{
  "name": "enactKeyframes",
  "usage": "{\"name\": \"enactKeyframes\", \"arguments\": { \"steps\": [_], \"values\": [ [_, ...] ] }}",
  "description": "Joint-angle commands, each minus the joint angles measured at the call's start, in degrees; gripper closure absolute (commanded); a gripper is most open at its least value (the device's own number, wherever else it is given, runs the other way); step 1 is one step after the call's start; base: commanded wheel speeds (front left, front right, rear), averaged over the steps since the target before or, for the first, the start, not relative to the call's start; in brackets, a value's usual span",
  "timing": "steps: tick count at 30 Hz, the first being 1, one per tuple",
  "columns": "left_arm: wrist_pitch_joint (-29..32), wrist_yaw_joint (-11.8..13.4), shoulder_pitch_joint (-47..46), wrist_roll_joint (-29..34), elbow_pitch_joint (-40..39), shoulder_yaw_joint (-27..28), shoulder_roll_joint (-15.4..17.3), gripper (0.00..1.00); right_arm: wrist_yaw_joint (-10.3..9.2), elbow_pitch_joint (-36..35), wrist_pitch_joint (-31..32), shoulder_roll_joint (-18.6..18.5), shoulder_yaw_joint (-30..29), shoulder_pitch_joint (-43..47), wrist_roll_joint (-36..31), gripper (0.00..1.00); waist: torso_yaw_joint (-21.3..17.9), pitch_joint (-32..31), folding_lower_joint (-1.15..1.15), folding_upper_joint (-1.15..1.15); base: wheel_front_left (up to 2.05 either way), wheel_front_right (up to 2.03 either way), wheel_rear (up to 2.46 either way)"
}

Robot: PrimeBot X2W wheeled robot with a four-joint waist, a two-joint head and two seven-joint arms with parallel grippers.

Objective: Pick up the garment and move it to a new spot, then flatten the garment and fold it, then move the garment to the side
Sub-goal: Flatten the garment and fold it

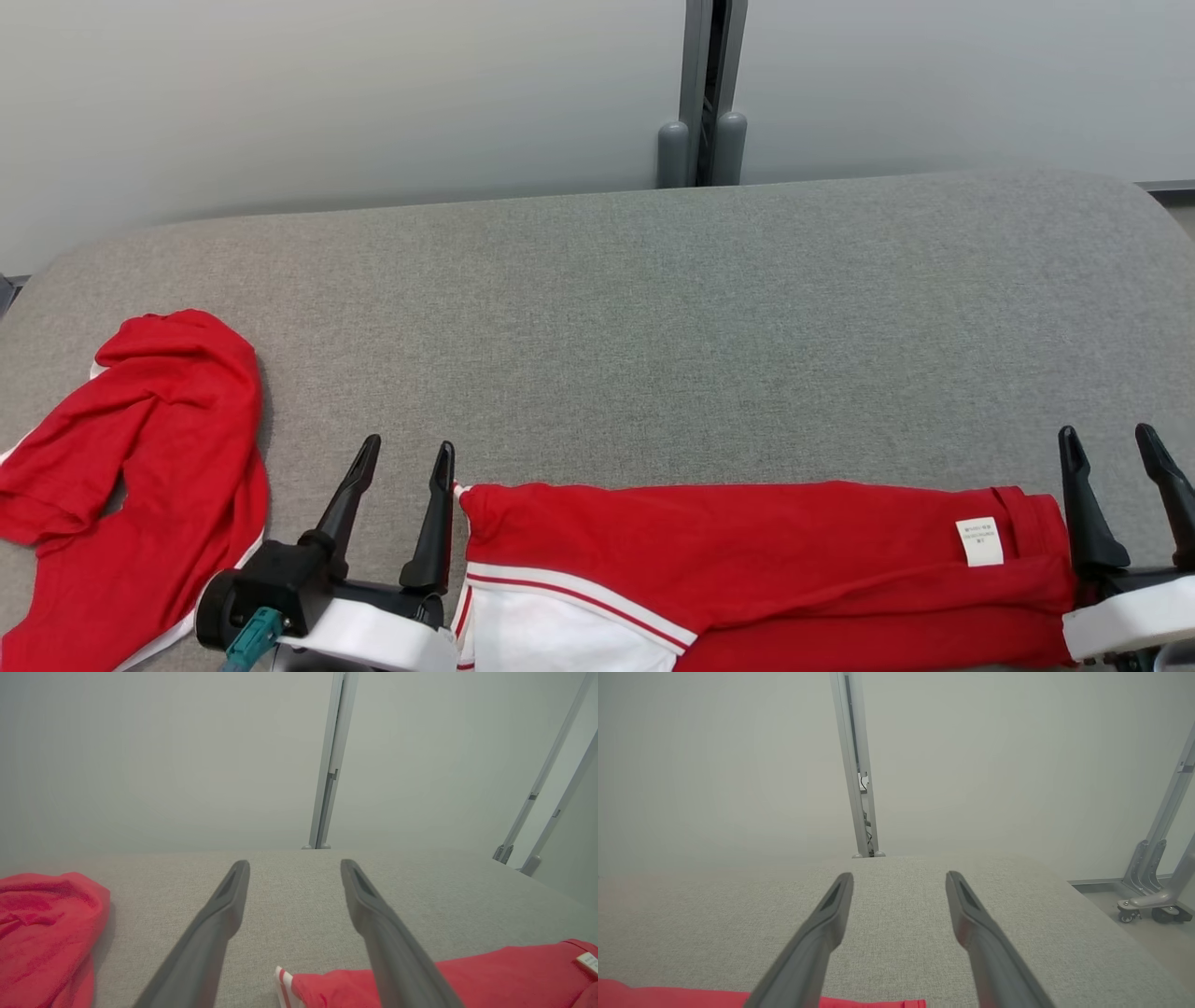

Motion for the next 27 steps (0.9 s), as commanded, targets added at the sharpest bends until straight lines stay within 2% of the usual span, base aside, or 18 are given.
{"name": "enactKeyframes", "arguments": {
  "steps": [1, 9, 20, 27],
  "values": [
    [-0.04, 0.28, 0.09, -0.34, -0.17, -0.18, 0.17, 0.0, -0.02, 0.73, -0.32, -0.04, -0.31, 0.69, 0.07, 0.0, 0.1, 0.07, 0.0, 0.0, 0.0, 0.0, 0.0],
    [-0.05, 0.81, -1.18, -0.86, -0.51, -1.14, 0.16, 0.0, -0.02, 6.22, -0.33, 0.3, -0.81, 1.25, 1.21, 0.0, 0.85, 0.54, 0.0, 0.0, 0.0, 0.0, 0.0],
    [-0.05, -0.2, -1.26, 0.8, 0.8, -2.29, 0.15, 0.0, -0.01, 23.88, -0.33, 1.69, -0.84, -1.01, 8.8, 0.0, 2.01, 0.83, 0.0, 0.0, 0.0, 0.0, 0.0],
    [-0.04, -0.4, -1.17, 1.11, 1.16, -2.22, 0.16, 0.0, -0.01, 27.68, -0.32, 1.53, 0.31, -2.68, 12.26, 0.0, 2.35, 1.03, 0.0, 0.0, 0.0, 0.0, 0.0]
  ]
}}
